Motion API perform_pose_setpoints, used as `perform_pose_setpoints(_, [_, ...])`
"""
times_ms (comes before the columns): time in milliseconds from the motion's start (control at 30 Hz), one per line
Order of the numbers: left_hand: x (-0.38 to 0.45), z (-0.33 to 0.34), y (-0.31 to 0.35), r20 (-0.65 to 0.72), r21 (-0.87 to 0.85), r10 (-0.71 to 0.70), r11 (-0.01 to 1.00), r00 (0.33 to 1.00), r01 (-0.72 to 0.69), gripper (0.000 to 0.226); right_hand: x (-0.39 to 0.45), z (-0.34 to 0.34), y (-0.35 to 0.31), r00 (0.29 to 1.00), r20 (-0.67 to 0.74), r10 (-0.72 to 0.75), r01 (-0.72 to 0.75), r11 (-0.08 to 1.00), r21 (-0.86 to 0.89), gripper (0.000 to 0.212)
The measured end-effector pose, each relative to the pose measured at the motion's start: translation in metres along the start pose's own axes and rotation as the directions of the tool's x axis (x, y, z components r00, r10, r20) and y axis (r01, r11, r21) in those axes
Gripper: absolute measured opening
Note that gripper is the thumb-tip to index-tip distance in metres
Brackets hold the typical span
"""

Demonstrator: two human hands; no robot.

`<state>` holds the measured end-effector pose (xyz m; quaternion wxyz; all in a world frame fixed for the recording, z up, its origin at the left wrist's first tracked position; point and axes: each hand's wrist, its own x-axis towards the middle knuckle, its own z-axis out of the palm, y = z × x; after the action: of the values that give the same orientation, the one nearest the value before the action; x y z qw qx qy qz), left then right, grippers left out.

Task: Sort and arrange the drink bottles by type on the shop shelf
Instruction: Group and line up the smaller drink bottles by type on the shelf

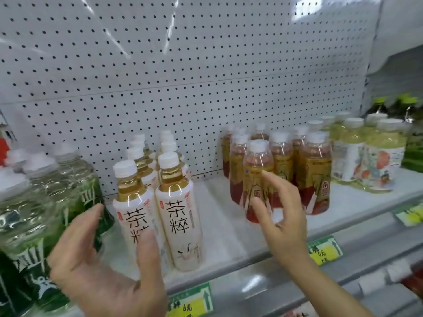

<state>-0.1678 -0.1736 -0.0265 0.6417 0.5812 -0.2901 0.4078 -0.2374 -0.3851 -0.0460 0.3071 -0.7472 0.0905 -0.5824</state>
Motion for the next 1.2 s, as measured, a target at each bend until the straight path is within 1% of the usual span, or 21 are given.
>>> perform_pose_setpoints(33, [-0.008,0.014,0.014,0.056,-0.009,0.096,0.995,0.994,-0.096,0.068,0.007,-0.015,0.012,0.995,-0.089,-0.035,0.030,0.998,-0.060,0.047])
perform_pose_setpoints(67, [-0.017,0.030,0.027,0.130,-0.019,0.176,0.984,0.976,-0.176,0.059,0.014,-0.028,0.024,0.987,-0.159,-0.024,0.009,0.995,-0.097,0.048])
perform_pose_setpoints(100, [-0.026,0.051,0.039,0.201,-0.011,0.220,0.975,0.955,-0.223,0.050,0.024,-0.043,0.038,0.978,-0.207,0.019,-0.044,0.992,-0.115,0.051])
perform_pose_setpoints(133, [-0.032,0.070,0.044,0.269,-0.009,0.205,0.978,0.941,-0.211,0.047,0.032,-0.054,0.049,0.969,-0.230,0.086,-0.116,0.986,-0.122,0.056])
perform_pose_setpoints(167, [-0.034,0.089,0.042,0.340,0.023,0.095,0.994,0.936,-0.109,0.049,0.039,-0.062,0.059,0.960,-0.235,0.148,-0.182,0.975,-0.129,0.061])
perform_pose_setpoints(200, [-0.035,0.113,0.042,0.400,0.071,-0.083,0.996,0.913,0.060,0.053,0.048,-0.072,0.071,0.958,-0.216,0.190,-0.223,0.964,-0.141,0.067])
perform_pose_setpoints(233, [-0.036,0.134,0.037,0.435,0.152,-0.265,0.964,0.860,0.220,0.060,0.055,-0.081,0.082,0.960,-0.175,0.219,-0.246,0.958,-0.149,0.074])
perform_pose_setpoints(267, [-0.038,0.154,0.032,0.450,0.216,-0.375,0.926,0.811,0.309,0.069,0.062,-0.086,0.091,0.963,-0.122,0.240,-0.257,0.955,-0.148,0.083])
perform_pose_setpoints(333, [-0.043,0.187,0.022,0.458,0.297,-0.438,0.896,0.773,0.331,0.090,0.073,-0.089,0.102,0.971,-0.009,0.238,-0.236,0.956,-0.172,0.099])
perform_pose_setpoints(433, [-0.051,0.218,0.015,0.402,0.366,-0.470,0.869,0.786,0.332,0.102,0.078,-0.083,0.112,0.983,0.079,0.168,-0.147,0.964,-0.221,0.111])
perform_pose_setpoints(533, [-0.058,0.224,0.012,0.301,0.433,-0.495,0.833,0.815,0.346,0.099,0.080,-0.088,0.124,0.989,0.080,0.125,-0.107,0.974,-0.198,0.111])
perform_pose_setpoints(700, [-0.059,0.198,0.012,0.090,0.543,-0.469,0.763,0.879,0.351,0.088,0.095,-0.123,0.158,0.992,0.035,0.125,-0.118,0.979,-0.164,0.106])
perform_pose_setpoints(767, [-0.056,0.191,0.008,0.022,0.584,-0.483,0.717,0.875,0.381,0.089,0.103,-0.133,0.171,0.988,0.035,0.151,-0.145,0.980,-0.136,0.106])
perform_pose_setpoints(833, [-0.054,0.189,0.011,0.007,0.605,-0.485,0.699,0.875,0.382,0.092,0.107,-0.138,0.178,0.984,0.063,0.165,-0.157,0.980,-0.120,0.108])
perform_pose_setpoints(900, [-0.054,0.191,0.021,-0.003,0.622,-0.455,0.696,0.890,0.358,0.099,0.108,-0.142,0.179,0.977,0.103,0.187,-0.175,0.978,-0.116,0.109])
perform_pose_setpoints(967, [-0.051,0.197,0.037,-0.042,0.626,-0.354,0.719,0.934,0.301,0.099,0.108,-0.146,0.176,0.980,0.075,0.182,-0.168,0.972,-0.167,0.104])
perform_pose_setpoints(1033, [-0.036,0.204,0.053,-0.029,0.611,-0.164,0.778,0.986,0.147,0.083,0.109,-0.151,0.166,0.999,-0.023,0.044,-0.048,0.974,-0.223,0.091])
perform_pose_setpoints(1100, [-0.007,0.213,0.062,0.122,0.625,0.046,0.773,0.991,-0.113,0.060,0.116,-0.152,0.146,0.985,-0.036,-0.167,0.158,0.972,-0.175,0.074])
perform_pose_setpoints(1133, [0.011,0.220,0.062,0.233,0.629,0.083,0.747,0.969,-0.215,0.051,0.122,-0.150,0.134,0.966,0.014,-0.260,0.259,0.956,-0.134,0.063])
perform_pose_setpoints(1167, [0.032,0.229,0.063,0.348,0.636,0.049,0.722,0.936,-0.274,0.045,0.131,-0.146,0.121,0.941,0.091,-0.325,0.333,0.937,-0.101,0.053])
perform_pose_setpoints(1200, [0.052,0.239,0.063,0.460,0.654,-0.049,0.694,0.887,-0.301,0.043,0.140,-0.139,0.108,0.918,0.195,-0.345,0.365,0.927,-0.079,0.047])
